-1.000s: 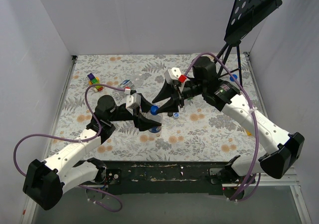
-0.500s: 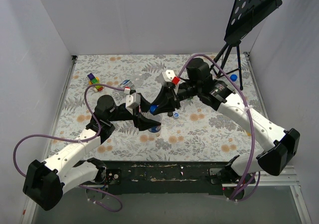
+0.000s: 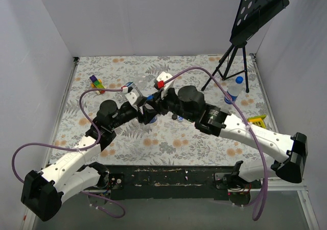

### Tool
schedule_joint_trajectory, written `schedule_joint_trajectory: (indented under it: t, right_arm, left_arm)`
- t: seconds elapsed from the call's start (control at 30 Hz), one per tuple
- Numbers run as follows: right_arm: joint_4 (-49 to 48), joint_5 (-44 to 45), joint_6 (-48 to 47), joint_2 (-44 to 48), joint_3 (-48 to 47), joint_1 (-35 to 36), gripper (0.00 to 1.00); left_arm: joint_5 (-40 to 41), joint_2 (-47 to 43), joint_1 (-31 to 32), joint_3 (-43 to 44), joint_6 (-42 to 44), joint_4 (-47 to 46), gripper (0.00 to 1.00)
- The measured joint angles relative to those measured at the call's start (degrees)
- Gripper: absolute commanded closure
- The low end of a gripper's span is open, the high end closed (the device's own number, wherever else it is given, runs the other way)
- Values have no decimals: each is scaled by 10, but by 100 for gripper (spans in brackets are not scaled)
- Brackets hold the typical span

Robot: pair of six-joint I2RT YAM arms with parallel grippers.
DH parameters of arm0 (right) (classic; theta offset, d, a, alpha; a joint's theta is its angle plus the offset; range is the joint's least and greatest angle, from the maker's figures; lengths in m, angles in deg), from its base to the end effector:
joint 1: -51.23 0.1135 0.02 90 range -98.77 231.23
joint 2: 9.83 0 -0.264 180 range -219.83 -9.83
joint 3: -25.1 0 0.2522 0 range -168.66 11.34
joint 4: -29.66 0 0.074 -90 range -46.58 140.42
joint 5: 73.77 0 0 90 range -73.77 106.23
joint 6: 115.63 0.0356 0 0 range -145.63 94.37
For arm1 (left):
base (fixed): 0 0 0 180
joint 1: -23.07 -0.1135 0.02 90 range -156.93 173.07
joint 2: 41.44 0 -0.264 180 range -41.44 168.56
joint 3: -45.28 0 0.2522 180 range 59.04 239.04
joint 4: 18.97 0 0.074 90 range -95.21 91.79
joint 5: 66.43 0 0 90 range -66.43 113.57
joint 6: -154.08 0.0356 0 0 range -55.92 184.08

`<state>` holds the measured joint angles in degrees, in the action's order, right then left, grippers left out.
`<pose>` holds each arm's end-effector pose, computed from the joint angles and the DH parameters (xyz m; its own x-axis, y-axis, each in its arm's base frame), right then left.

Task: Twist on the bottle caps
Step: Screw the bottle cap onto the plastic bottle.

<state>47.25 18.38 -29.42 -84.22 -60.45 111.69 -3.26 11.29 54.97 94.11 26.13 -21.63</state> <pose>0.1517 0.2649 0.4043 0.0012 -0.1319 -0.9913 -0.8528 0.5175 -0.0699 0.1762 -0.1286 0.3041 -0.5401 -0.3102 -0.7824 0.6626 0.4164 -0.6225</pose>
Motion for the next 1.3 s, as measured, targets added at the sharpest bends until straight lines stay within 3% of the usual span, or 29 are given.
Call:
schedule_joint_trajectory:
  t: [0.13,0.2,0.23,0.33,0.5,0.63,0.83,1.07,1.3]
  right_arm:
    - [-50,200,69,-22,17,64,98]
    - [-63,242,86,-32,20,76,85]
    - [-67,251,91,-34,20,78,72]
    - [-77,247,90,-32,24,76,46]
    - [-45,150,69,5,31,37,27]
    - [-19,-16,39,52,28,-47,25]
    - [9,-297,-7,64,6,-179,25]
    - [65,-485,-70,16,-47,-188,28]
    - [90,-570,-102,-12,-55,-188,36]
  left_arm:
    - [56,0,8,-5,-4,16,72]
    - [73,0,10,-6,-5,22,72]
    - [79,0,10,-6,-5,24,72]
    - [85,0,12,-6,-7,24,72]
    - [92,3,3,4,-20,23,72]
    - [50,30,-13,29,-31,22,71]
    - [-101,59,-30,35,-44,5,69]
    - [-250,59,-30,35,-41,-25,67]
    - [-310,59,-30,35,-37,-33,67]
